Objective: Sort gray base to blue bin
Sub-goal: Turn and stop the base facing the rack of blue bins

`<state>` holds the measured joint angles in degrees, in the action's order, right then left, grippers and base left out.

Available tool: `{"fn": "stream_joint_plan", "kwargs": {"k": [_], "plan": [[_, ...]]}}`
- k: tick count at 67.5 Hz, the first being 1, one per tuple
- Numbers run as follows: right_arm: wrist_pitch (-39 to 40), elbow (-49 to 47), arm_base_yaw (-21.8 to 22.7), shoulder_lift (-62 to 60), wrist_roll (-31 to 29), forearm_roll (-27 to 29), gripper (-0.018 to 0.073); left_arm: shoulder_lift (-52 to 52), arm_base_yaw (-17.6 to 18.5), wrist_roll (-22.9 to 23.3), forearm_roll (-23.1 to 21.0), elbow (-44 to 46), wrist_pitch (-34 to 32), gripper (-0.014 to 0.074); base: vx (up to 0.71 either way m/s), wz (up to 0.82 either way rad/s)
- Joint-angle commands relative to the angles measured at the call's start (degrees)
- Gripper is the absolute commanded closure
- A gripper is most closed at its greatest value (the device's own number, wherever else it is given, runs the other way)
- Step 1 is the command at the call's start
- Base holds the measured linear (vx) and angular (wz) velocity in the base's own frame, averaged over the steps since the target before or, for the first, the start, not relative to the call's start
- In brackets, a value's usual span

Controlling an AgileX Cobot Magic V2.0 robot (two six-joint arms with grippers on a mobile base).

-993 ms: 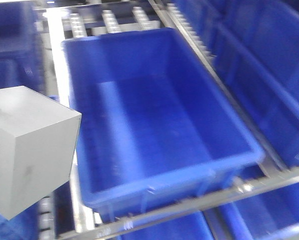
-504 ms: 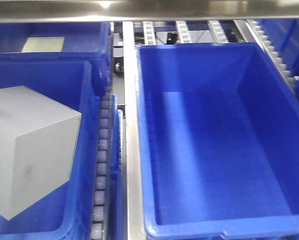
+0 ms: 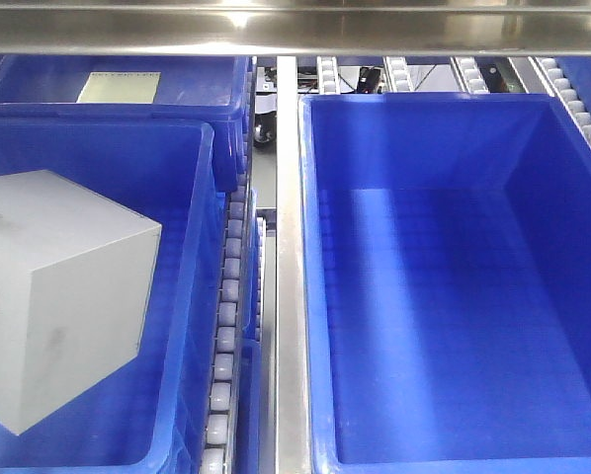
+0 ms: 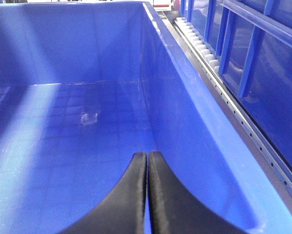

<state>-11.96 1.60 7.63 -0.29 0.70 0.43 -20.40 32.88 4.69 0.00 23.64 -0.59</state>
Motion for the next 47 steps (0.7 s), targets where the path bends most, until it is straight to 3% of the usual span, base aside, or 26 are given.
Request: {"fn": "stream_joint_plan", "kwargs": {"k": [1, 47], "plan": [[3.53, 0.11, 0.36, 1.04, -0.7, -0.43, 0.0564, -0.36, 0.07, 0.71, -0.58, 1.62, -6.34, 0.0593, 0.0, 0.0], [3.53, 0.11, 0.36, 1.04, -0.7, -0.43, 0.0564, -0.36, 0.07, 0.71, -0.58, 1.62, -6.51, 0.0593, 0.0, 0.0]]}}
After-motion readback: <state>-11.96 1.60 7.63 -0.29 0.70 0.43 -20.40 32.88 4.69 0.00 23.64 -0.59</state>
